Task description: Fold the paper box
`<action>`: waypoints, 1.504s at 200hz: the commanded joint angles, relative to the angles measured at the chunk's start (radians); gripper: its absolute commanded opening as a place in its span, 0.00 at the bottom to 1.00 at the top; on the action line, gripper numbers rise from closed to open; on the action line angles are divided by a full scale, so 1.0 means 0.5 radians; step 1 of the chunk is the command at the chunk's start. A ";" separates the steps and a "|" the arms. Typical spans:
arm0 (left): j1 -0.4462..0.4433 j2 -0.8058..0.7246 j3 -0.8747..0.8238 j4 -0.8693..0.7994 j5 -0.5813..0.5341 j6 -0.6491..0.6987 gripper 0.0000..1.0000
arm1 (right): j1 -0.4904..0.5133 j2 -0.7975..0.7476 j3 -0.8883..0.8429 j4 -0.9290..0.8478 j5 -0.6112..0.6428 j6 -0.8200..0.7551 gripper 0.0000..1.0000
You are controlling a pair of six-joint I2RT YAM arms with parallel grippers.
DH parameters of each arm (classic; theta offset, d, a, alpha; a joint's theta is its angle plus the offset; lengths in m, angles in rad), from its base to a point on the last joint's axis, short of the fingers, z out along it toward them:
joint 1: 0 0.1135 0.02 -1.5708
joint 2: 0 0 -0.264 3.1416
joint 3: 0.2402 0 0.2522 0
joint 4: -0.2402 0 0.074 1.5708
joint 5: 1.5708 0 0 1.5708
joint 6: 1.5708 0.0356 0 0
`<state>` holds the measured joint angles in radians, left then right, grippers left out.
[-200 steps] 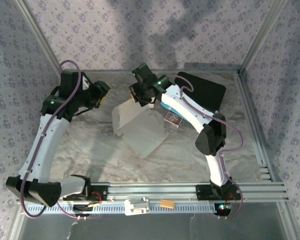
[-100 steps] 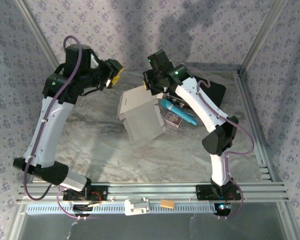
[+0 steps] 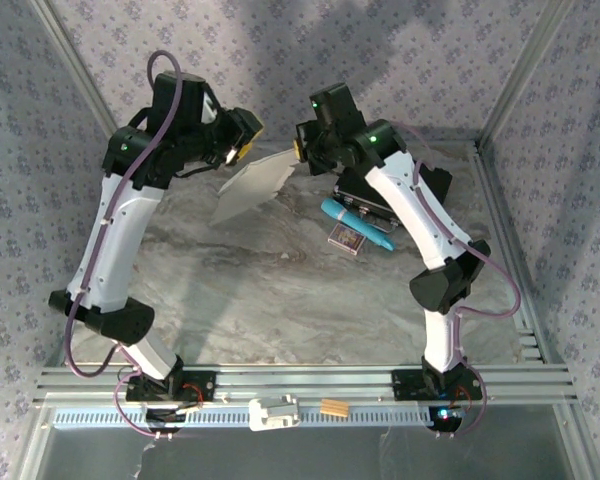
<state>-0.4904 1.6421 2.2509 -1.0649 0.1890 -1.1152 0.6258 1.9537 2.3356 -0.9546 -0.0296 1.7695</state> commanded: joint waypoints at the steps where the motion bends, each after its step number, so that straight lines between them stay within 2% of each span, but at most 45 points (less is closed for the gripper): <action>1: -0.047 0.043 0.073 -0.035 -0.024 0.055 0.41 | -0.004 -0.054 0.039 -0.032 0.051 0.040 0.00; 71: -0.108 0.046 -0.016 -0.110 -0.100 0.086 0.40 | -0.011 -0.063 0.007 0.002 0.059 0.044 0.00; 176: -0.186 0.045 -0.078 -0.111 -0.103 0.080 0.40 | -0.017 -0.085 -0.031 0.034 0.061 0.057 0.00; 199: -0.197 0.014 -0.091 -0.165 -0.186 0.081 0.40 | -0.023 -0.095 -0.035 0.038 0.060 0.057 0.00; 218: -0.195 -0.047 -0.167 -0.088 -0.225 0.089 0.41 | -0.022 -0.109 -0.044 0.047 0.057 0.054 0.00; 245: -0.206 -0.025 -0.220 -0.006 -0.116 0.028 0.41 | -0.012 -0.115 -0.054 0.058 0.059 0.057 0.00; 301: -0.236 -0.003 -0.222 0.041 -0.163 0.010 0.42 | 0.000 -0.134 -0.094 0.090 0.031 0.066 0.00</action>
<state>-0.6025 1.6474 2.1433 -1.0729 0.1112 -1.1011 0.6197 1.9312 2.2925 -0.9318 -0.0147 1.7752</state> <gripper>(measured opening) 0.413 0.060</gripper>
